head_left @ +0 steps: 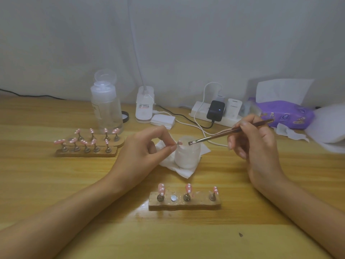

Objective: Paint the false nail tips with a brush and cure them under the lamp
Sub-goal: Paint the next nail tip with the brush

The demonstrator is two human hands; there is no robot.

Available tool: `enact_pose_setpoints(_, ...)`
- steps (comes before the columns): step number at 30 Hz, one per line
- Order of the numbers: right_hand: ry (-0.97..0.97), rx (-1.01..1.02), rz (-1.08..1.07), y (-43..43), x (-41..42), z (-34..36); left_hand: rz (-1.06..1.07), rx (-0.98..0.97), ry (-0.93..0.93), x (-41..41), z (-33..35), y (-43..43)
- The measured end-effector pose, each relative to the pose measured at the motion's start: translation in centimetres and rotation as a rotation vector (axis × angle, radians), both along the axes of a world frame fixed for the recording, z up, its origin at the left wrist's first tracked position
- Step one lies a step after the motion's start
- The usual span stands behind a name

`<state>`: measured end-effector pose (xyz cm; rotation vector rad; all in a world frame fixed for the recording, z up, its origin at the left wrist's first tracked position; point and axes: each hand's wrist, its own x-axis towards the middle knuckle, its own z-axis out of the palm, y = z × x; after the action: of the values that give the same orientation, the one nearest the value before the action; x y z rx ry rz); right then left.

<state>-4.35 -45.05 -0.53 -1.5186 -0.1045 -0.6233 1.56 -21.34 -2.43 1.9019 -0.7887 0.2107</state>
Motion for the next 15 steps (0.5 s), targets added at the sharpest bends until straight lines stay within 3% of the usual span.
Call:
enact_pose_setpoints(6, 0.043, 0.031, -0.083, -1.4, 0.3, 0.7, -0.001, 0.012, -0.008, 0.1, -0.1, 0.0)
enact_pose_setpoints(10, -0.026, 0.111, -0.021, -1.9, 0.3, 0.9, 0.0, 0.009, -0.001, 0.1, -0.1, 0.0)
enact_pose_setpoints(15, -0.176, -0.207, 0.106, -1.2, -0.2, 1.0, -0.004, 0.004, 0.004, 0.0, 0.0, -0.1)
